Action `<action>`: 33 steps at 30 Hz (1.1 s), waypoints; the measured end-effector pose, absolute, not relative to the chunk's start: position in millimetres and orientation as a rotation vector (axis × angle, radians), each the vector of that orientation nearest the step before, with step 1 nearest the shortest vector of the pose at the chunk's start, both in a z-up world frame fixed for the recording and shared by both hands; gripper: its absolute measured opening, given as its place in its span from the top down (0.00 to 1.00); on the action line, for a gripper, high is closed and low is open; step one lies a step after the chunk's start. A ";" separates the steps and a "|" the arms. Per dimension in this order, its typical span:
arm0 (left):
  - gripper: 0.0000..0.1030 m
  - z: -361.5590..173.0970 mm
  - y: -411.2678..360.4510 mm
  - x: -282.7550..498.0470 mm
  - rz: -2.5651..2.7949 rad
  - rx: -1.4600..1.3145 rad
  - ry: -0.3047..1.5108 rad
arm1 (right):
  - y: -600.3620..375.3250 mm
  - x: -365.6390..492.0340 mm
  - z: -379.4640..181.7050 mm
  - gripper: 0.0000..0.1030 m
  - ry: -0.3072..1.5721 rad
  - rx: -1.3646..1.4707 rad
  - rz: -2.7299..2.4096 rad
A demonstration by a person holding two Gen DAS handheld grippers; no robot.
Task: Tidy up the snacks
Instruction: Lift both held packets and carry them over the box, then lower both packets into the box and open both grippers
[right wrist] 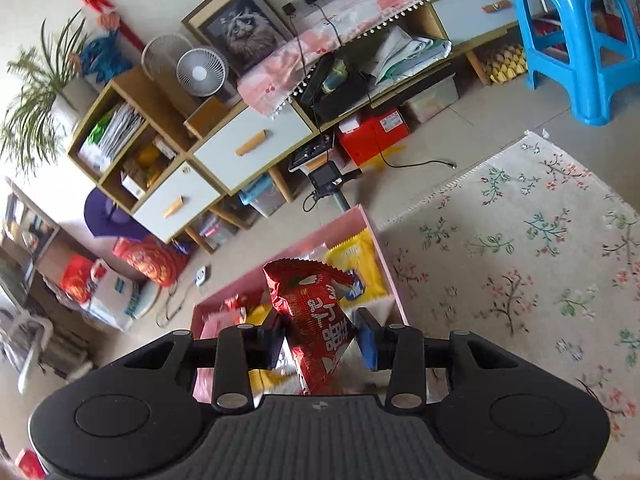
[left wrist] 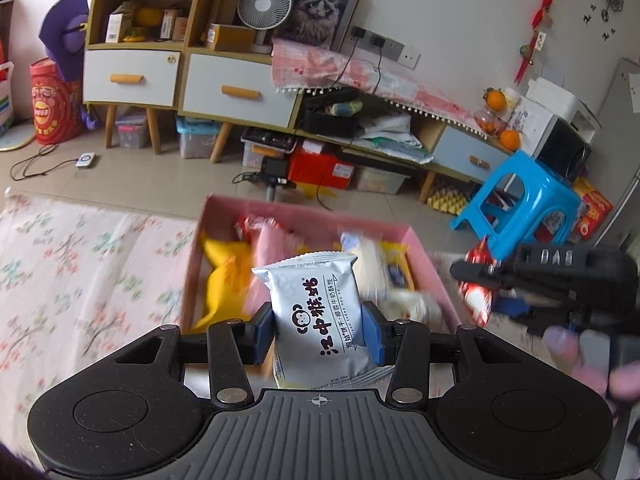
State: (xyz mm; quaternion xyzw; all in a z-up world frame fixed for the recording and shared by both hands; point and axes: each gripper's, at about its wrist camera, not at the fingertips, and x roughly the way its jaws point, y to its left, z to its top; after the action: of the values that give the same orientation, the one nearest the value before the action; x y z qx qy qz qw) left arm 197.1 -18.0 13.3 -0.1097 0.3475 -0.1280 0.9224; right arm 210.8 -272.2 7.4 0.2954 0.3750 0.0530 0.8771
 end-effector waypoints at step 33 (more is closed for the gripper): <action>0.37 -5.7 -50.3 248.5 -0.257 -0.107 0.677 | -280.3 220.4 -4.5 0.46 0.749 0.629 0.102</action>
State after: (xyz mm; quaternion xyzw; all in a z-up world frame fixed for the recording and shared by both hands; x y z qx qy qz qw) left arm 248.5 -50.3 -5.7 -0.0525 0.3309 -0.1255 0.9338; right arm 220.4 -280.3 -4.5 0.3019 0.3597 0.0487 0.8815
